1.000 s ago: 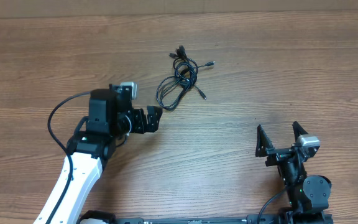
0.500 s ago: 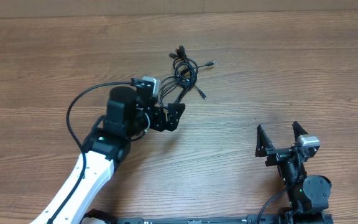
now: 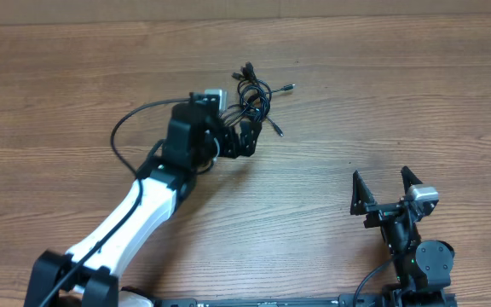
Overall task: Untangle cables
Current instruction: 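Close the left gripper on the black cable bundle and grasp it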
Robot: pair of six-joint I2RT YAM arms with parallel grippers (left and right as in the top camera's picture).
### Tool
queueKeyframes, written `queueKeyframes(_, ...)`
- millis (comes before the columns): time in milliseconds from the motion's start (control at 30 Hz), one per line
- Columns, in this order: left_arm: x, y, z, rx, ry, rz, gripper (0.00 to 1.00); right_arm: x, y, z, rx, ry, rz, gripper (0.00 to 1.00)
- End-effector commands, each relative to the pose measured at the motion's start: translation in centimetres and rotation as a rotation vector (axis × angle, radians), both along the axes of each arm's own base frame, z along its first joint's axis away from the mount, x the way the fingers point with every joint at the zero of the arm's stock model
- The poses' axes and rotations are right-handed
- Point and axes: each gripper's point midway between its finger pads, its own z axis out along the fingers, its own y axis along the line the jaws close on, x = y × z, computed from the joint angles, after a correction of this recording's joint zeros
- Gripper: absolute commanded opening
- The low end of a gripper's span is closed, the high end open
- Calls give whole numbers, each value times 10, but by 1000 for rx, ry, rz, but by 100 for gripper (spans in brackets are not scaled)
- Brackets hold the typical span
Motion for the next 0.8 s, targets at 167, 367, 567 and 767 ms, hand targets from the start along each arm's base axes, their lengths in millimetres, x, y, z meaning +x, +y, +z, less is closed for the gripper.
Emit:
queueKeyframes(167,43,-10,5,111,-38,134,100,1,0,-4,0,5,-5,100)
queueKeyframes(367,58,-9,1,174,-47,199,100,1,0,-4,-1,5,-5,100)
queueKeyframes(567,72,-3,14,229,-57,247,100,1,0,-4,0,5,-5,100)
queueKeyframes(767,86,-2,4,419,-171,35,100,1,0,-4,-1,5,-5,100)
